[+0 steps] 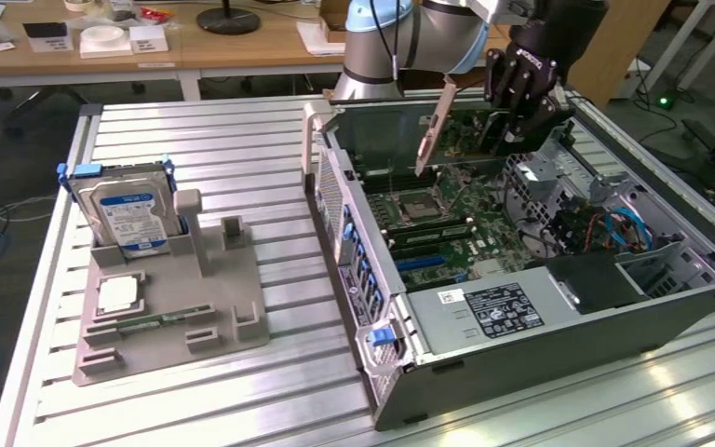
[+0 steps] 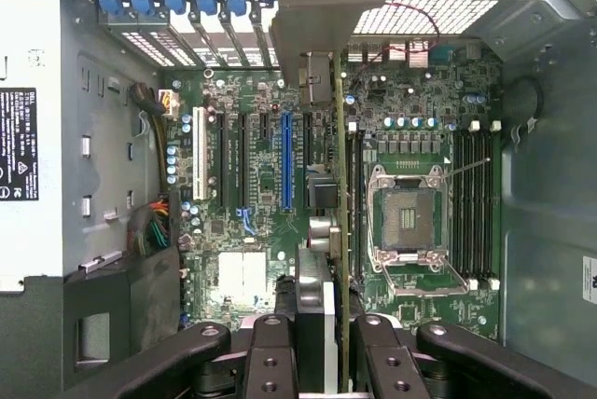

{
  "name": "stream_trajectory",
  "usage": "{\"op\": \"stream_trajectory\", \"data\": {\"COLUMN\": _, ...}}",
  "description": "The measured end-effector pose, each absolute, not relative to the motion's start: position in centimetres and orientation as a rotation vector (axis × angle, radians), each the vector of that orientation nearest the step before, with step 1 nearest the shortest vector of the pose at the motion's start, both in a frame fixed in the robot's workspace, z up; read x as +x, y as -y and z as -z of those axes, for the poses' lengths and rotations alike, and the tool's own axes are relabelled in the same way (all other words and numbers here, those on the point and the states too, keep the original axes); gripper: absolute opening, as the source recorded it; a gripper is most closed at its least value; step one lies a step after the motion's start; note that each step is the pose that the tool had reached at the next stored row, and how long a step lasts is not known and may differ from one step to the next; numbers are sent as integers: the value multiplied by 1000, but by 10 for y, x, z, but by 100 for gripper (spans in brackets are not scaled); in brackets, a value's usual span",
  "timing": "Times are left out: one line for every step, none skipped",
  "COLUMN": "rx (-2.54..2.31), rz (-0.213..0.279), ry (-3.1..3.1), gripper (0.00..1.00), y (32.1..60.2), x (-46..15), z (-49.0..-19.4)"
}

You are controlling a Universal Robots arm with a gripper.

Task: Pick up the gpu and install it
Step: 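Insert the gpu into the slot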

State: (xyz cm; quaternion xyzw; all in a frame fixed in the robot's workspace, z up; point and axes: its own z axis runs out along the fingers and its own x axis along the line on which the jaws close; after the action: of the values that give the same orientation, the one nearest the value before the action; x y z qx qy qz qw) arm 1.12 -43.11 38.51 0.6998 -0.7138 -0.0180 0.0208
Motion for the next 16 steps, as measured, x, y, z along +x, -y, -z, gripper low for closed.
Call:
{"op": "stream_trajectory", "data": {"rx": 2170, "rz": 56, "ry": 2213, "gripper": 28, "y": 431, "x": 11, "z": -385}}
{"op": "stream_trajectory", "data": {"rx": 2170, "rz": 56, "ry": 2213, "gripper": 28, "y": 431, "x": 11, "z": -385}}
{"op": "stream_trajectory", "data": {"rx": 2170, "rz": 56, "ry": 2213, "gripper": 28, "y": 431, "x": 11, "z": -385}}
{"op": "stream_trajectory", "data": {"rx": 2170, "rz": 56, "ry": 2213, "gripper": 28, "y": 431, "x": 11, "z": -385}}
{"op": "stream_trajectory", "data": {"rx": 2170, "rz": 56, "ry": 2213, "gripper": 28, "y": 431, "x": 11, "z": -385}}
{"op": "stream_trajectory", "data": {"rx": 2170, "rz": 56, "ry": 2213, "gripper": 28, "y": 431, "x": 11, "z": -385}}
{"op": "stream_trajectory", "data": {"rx": 2170, "rz": 56, "ry": 2213, "gripper": 28, "y": 431, "x": 11, "z": -385}}
{"op": "stream_trajectory", "data": {"rx": 2170, "rz": 54, "ry": 2213, "gripper": 28, "y": 431, "x": 11, "z": -385}}
{"op": "stream_trajectory", "data": {"rx": 2169, "rz": 50, "ry": 2213, "gripper": 28, "y": 431, "x": 11, "z": -385}}
{"op": "stream_trajectory", "data": {"rx": 2170, "rz": 44, "ry": 2214, "gripper": 28, "y": 431, "x": 11, "z": -385}}
{"op": "stream_trajectory", "data": {"rx": 2171, "rz": 38, "ry": 2215, "gripper": 28, "y": 431, "x": 11, "z": -385}}
{"op": "stream_trajectory", "data": {"rx": 2174, "rz": 30, "ry": 2218, "gripper": 28, "y": 431, "x": 11, "z": -384}}
{"op": "stream_trajectory", "data": {"rx": 2175, "rz": 26, "ry": 2220, "gripper": 28, "y": 431, "x": 11, "z": -384}}
{"op": "stream_trajectory", "data": {"rx": 2174, "rz": 24, "ry": 2223, "gripper": 28, "y": 431, "x": 11, "z": -383}}
{"op": "stream_trajectory", "data": {"rx": 2171, "rz": 22, "ry": 2228, "gripper": 28, "y": 431, "x": 10, "z": -383}}
{"op": "stream_trajectory", "data": {"rx": 2165, "rz": 22, "ry": 2235, "gripper": 28, "y": 431, "x": 10, "z": -383}}
